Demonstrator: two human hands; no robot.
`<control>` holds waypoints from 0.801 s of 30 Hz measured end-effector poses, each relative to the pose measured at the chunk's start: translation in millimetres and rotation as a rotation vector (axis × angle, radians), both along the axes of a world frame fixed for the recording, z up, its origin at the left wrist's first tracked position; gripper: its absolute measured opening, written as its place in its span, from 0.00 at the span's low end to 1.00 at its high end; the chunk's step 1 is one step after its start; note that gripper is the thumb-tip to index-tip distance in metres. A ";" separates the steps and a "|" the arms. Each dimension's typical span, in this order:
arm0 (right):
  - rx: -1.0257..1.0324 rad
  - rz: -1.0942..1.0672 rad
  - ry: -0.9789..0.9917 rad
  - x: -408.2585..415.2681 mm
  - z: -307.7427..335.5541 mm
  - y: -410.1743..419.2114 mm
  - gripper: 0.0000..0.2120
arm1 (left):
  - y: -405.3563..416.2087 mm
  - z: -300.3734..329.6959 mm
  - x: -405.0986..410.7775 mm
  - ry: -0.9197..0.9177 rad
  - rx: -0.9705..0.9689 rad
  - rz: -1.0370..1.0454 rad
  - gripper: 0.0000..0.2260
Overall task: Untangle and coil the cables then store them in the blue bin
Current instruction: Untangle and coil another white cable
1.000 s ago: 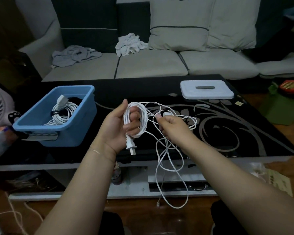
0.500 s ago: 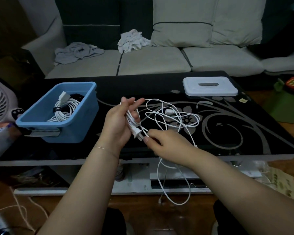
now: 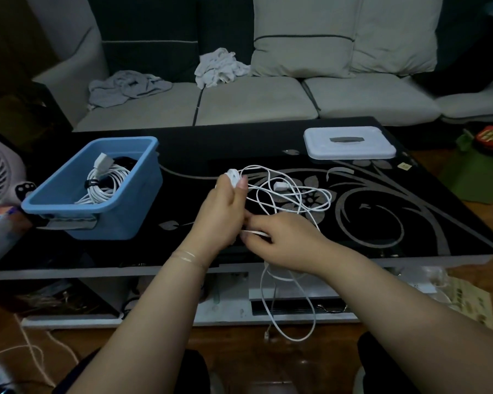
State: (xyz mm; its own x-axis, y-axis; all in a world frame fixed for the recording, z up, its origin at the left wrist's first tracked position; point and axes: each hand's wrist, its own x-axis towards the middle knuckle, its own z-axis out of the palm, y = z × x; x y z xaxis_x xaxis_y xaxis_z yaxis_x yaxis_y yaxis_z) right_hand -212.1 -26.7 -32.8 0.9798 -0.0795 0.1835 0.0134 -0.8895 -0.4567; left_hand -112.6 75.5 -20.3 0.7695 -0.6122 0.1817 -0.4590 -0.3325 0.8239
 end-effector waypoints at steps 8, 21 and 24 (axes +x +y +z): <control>0.533 -0.051 -0.144 10.1 -0.5 -29.3 0.10 | 3.0 5.8 -9.1 0.072 0.087 -0.261 0.25; 0.726 -0.114 -0.248 10.0 -0.7 -39.3 0.08 | -3.0 -4.9 -13.6 0.247 -0.145 -0.366 0.15; 0.810 -0.181 -0.325 13.3 -4.5 -31.1 0.09 | -6.6 -8.3 -18.3 0.390 -0.260 -0.313 0.19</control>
